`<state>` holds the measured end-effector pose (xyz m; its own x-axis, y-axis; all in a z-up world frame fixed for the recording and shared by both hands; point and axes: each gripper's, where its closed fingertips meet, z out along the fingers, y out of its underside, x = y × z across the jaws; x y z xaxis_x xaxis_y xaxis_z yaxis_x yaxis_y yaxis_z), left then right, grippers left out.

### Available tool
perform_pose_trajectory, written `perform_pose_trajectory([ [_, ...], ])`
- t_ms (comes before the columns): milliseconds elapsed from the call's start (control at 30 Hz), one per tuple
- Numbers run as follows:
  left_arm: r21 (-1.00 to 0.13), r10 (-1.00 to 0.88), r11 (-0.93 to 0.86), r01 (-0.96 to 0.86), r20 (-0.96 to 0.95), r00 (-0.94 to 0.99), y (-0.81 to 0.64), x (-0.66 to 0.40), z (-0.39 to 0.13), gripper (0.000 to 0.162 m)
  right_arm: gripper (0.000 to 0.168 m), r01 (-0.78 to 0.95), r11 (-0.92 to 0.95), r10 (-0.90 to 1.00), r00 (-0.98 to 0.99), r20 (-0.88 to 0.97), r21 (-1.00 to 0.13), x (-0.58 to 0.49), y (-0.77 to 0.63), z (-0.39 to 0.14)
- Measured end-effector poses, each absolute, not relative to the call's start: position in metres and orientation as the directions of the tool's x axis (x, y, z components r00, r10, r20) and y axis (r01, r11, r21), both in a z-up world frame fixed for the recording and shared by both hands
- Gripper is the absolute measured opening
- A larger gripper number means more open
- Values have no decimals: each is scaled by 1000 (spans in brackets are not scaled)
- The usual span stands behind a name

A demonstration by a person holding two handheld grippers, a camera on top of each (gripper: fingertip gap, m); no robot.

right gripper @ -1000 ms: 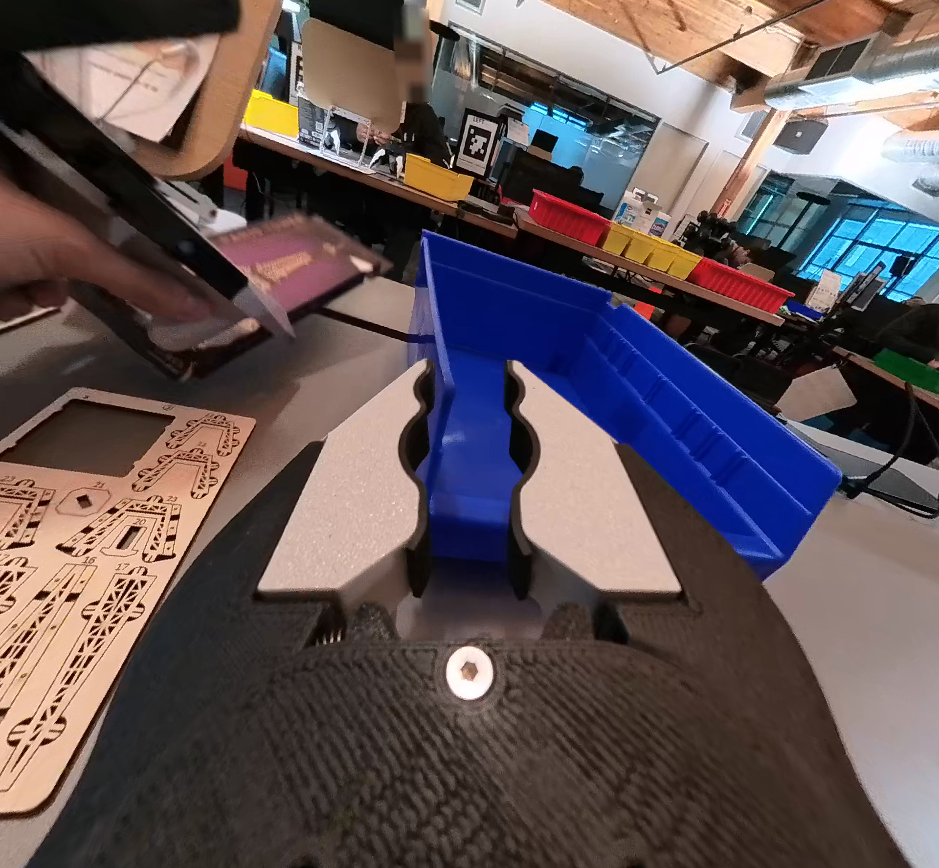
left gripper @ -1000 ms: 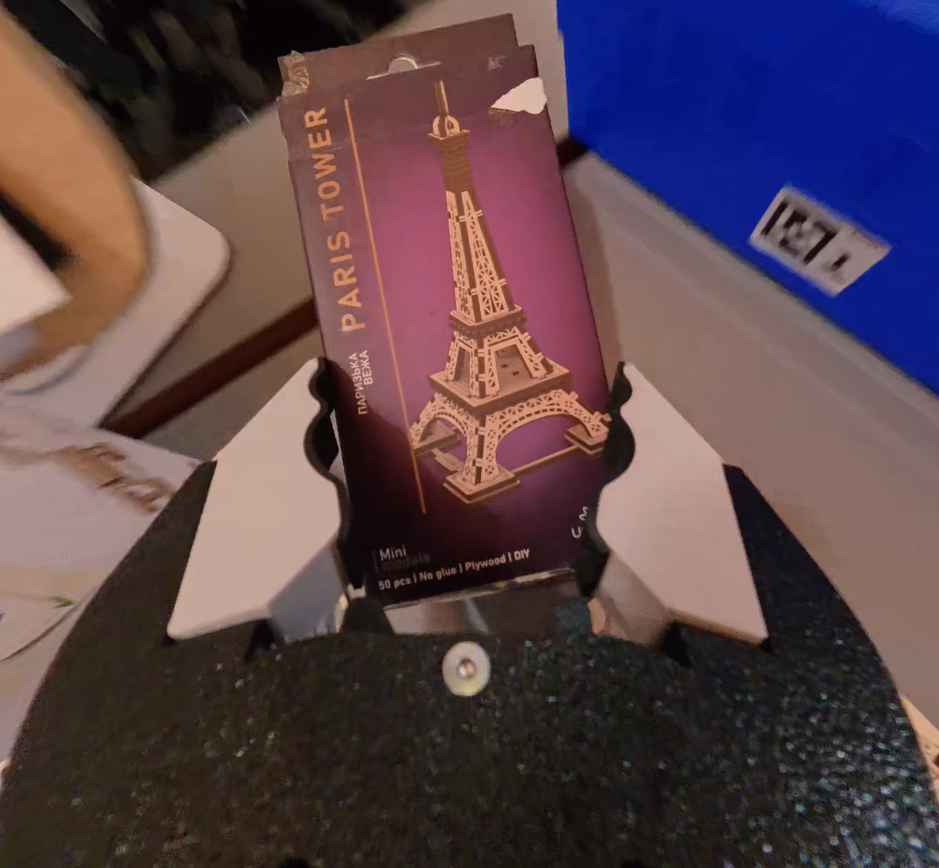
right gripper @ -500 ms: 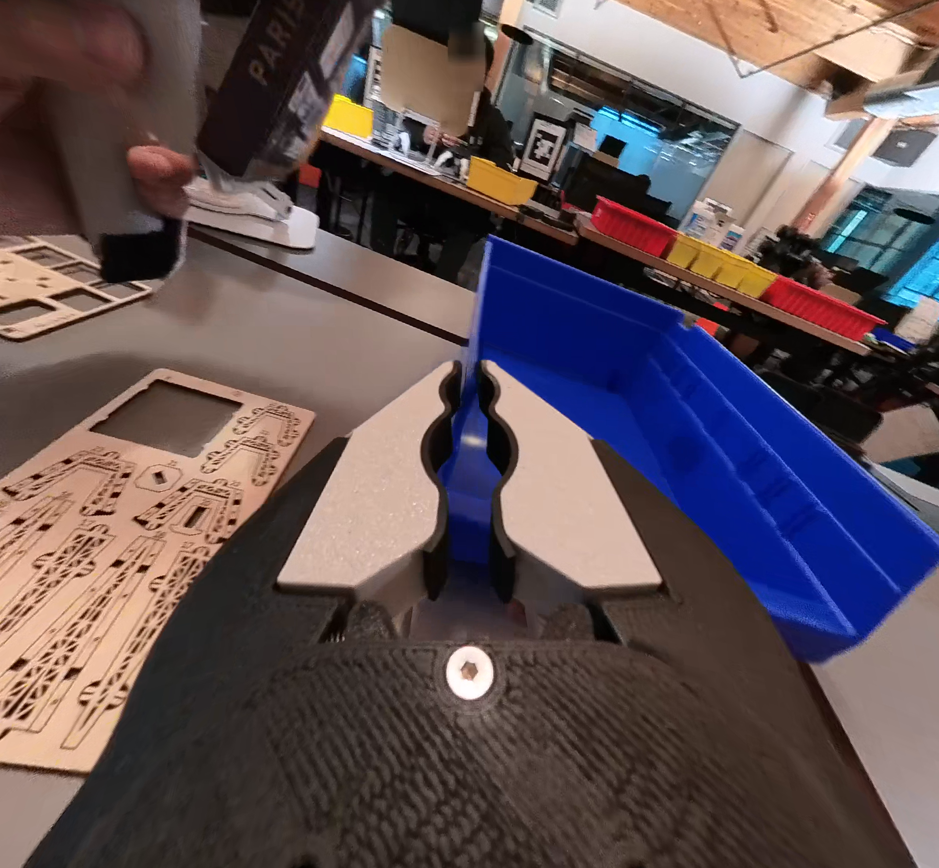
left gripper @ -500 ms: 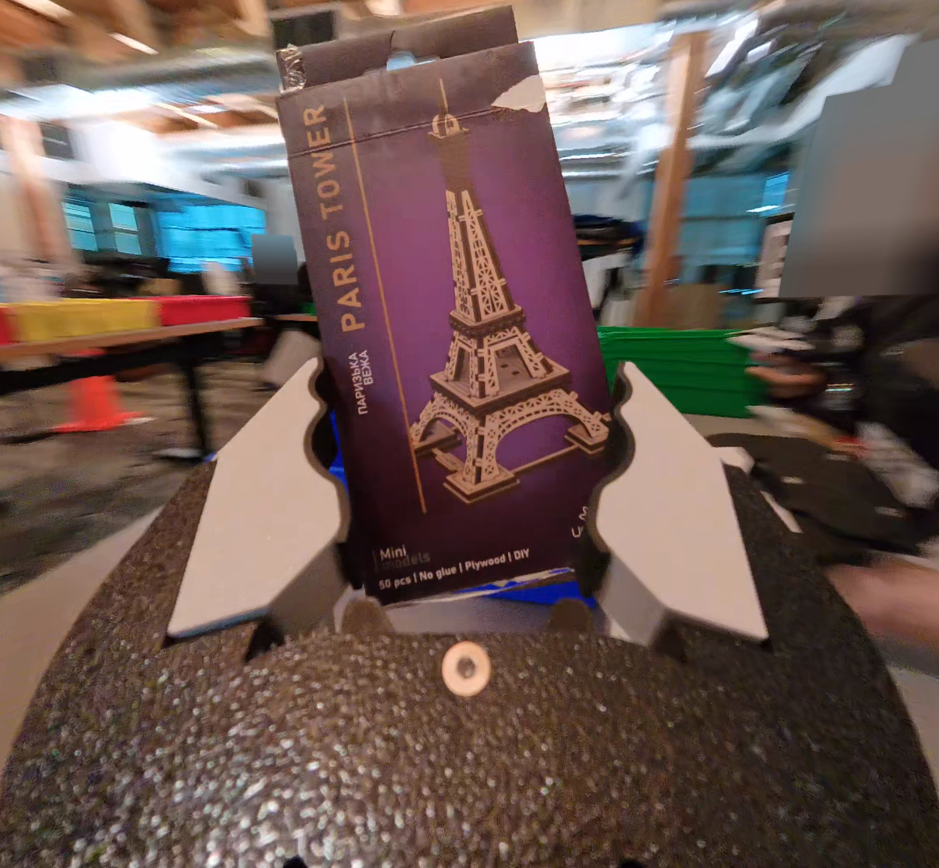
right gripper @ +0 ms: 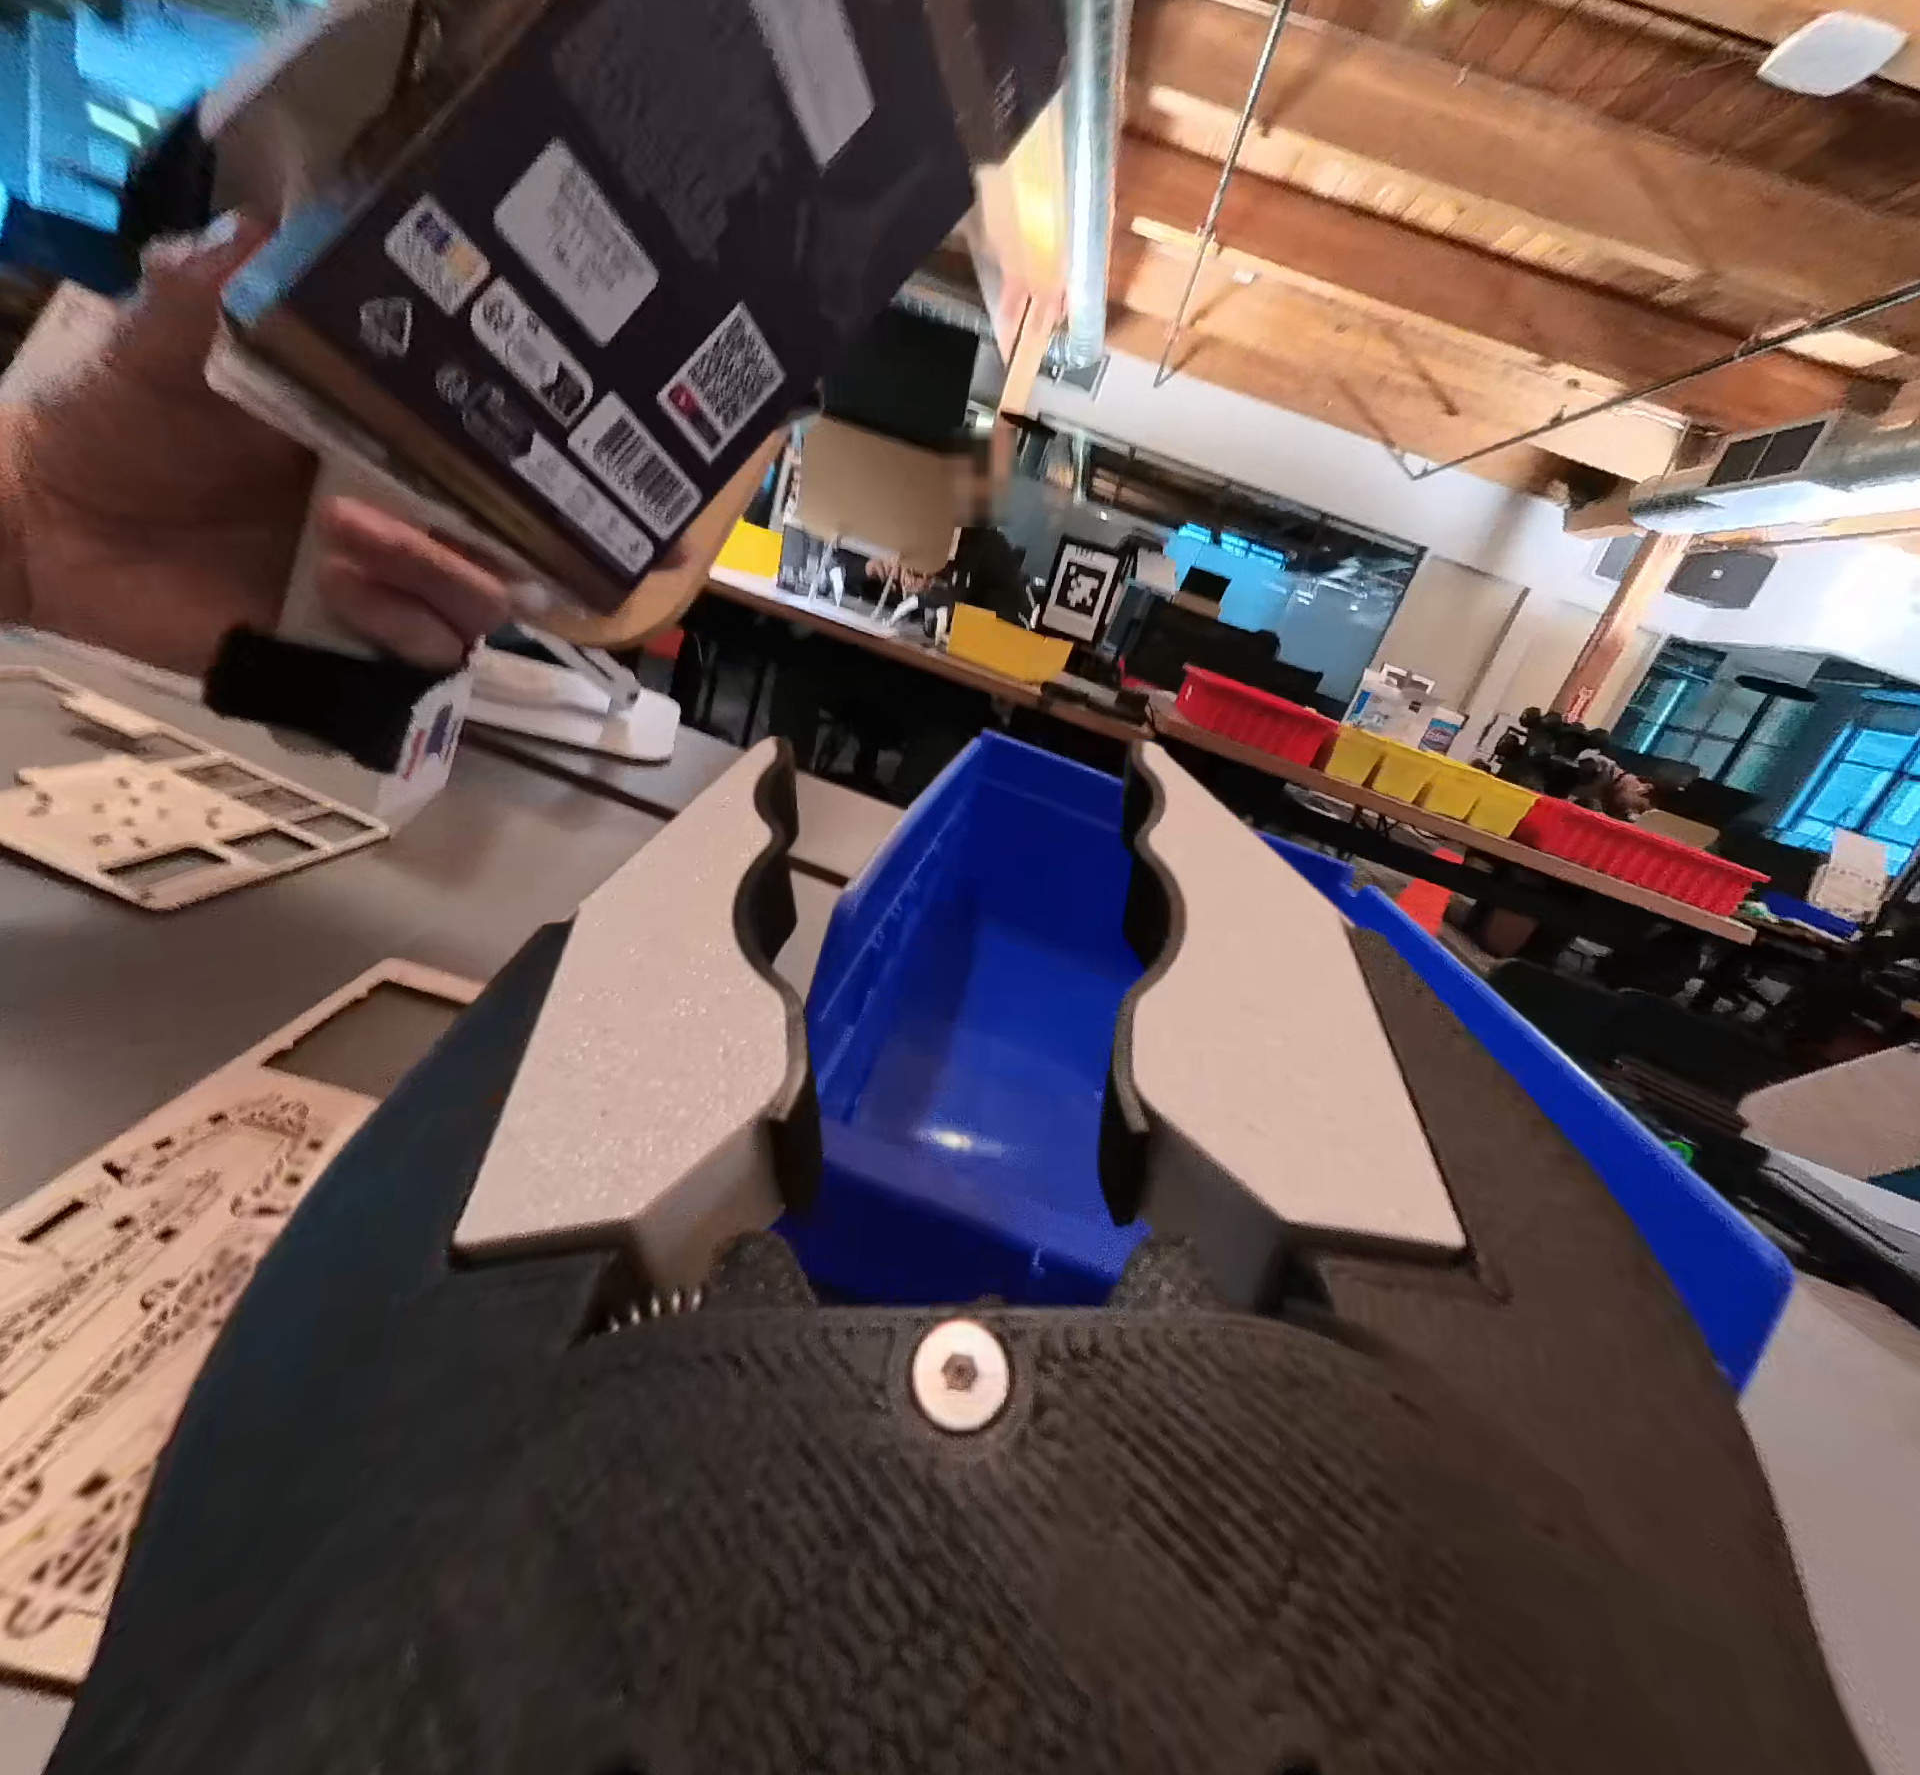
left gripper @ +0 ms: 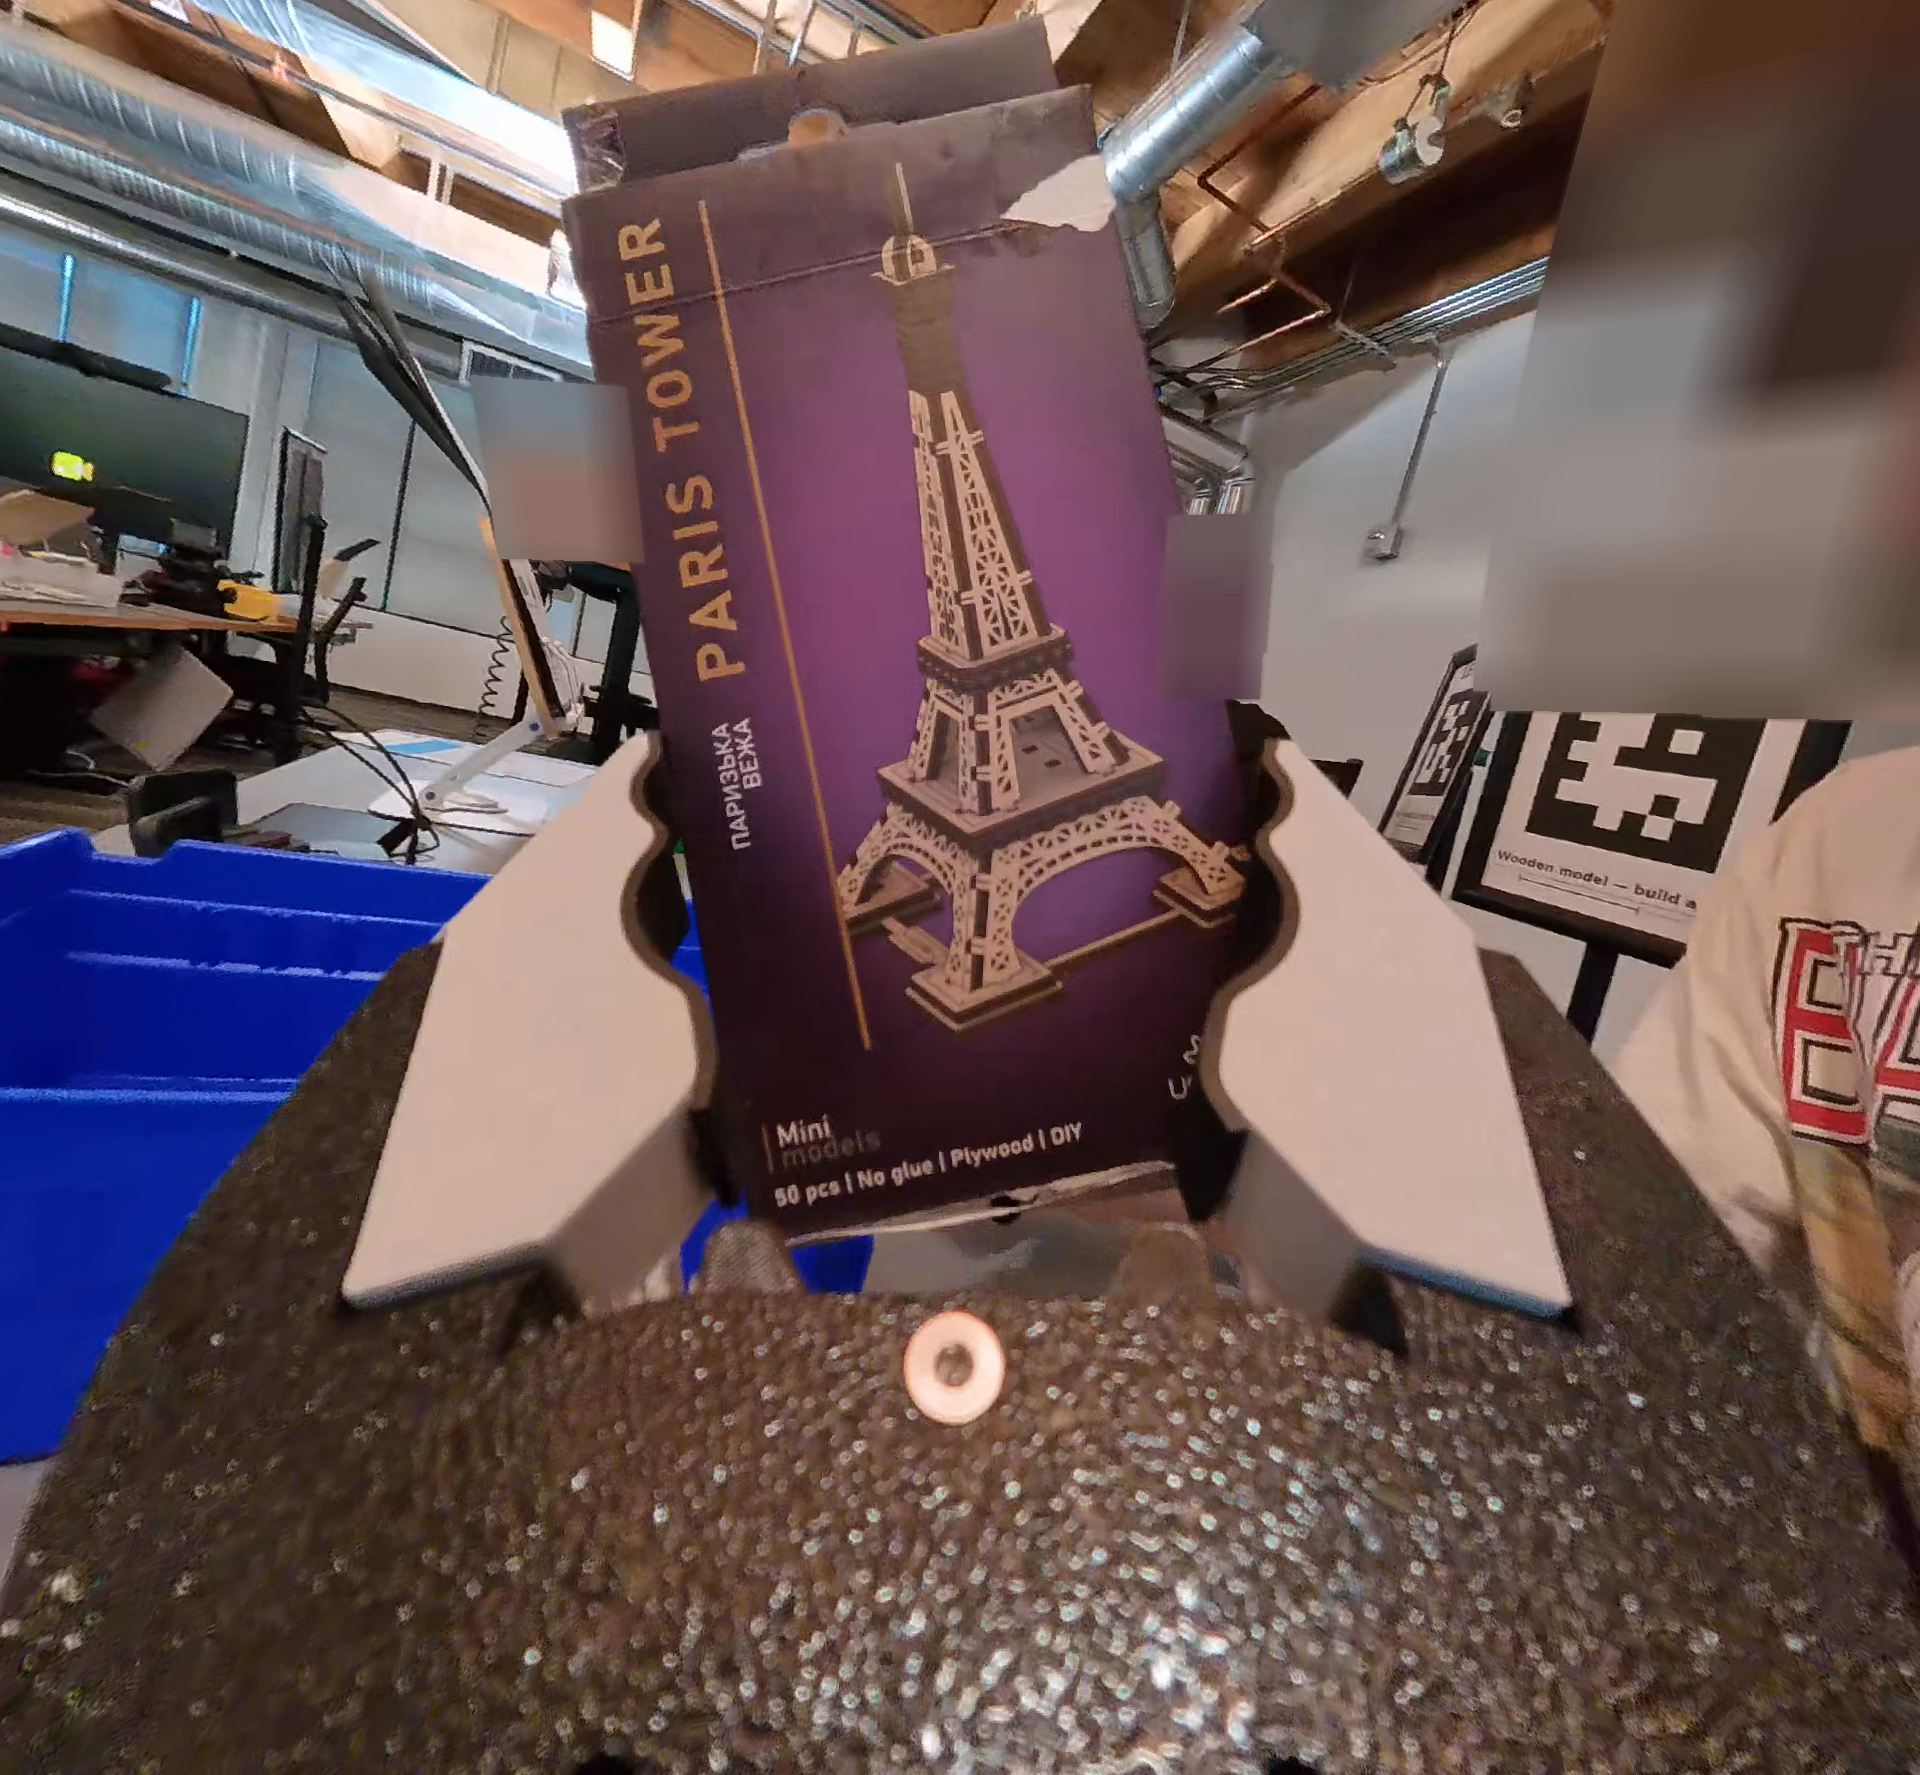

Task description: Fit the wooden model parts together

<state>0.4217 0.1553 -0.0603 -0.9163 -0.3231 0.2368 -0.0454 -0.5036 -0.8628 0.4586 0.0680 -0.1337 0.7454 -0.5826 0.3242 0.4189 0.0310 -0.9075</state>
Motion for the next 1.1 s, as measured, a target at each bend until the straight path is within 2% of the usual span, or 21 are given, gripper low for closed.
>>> perform_pose_trajectory([
  [200, -922, -363, -387, 17, 135, -922, 150, 422, -72, 107, 68, 350, 164, -530, 820, 217, -922, 453, 67, -128],
  [400, -986, -679, 21, 166, -136, -721, 160, 466, -108, 107, 68, 213, 300, -487, 873, 42, -930, 461, 56, -122],
  [500, -975, -767, 169, 147, -224, -602, 176, 489, -126, 107, 62, 196, 302, -495, 868, 22, -933, 466, 54, -124],
  [600, -951, -773, 300, 72, -287, -565, 186, 503, -153, 107, 61, 204, 267, -500, 865, 46, -942, 465, 58, -129],
  [733, -893, -723, 449, -36, -339, -602, 185, 512, -192, 107, 59, 217, 208, -502, 861, 86, -954, 464, 65, -137],
  [900, -864, -758, 479, -157, -316, -571, 193, 523, -215, 107, 57, 208, 163, -510, 854, 98, -964, 468, 67, -145],
  [1100, -882, -784, 444, -161, -295, -545, 187, 517, -199, 100, 54, 179, 122, -511, 855, 93, -976, 472, 70, -154],
])
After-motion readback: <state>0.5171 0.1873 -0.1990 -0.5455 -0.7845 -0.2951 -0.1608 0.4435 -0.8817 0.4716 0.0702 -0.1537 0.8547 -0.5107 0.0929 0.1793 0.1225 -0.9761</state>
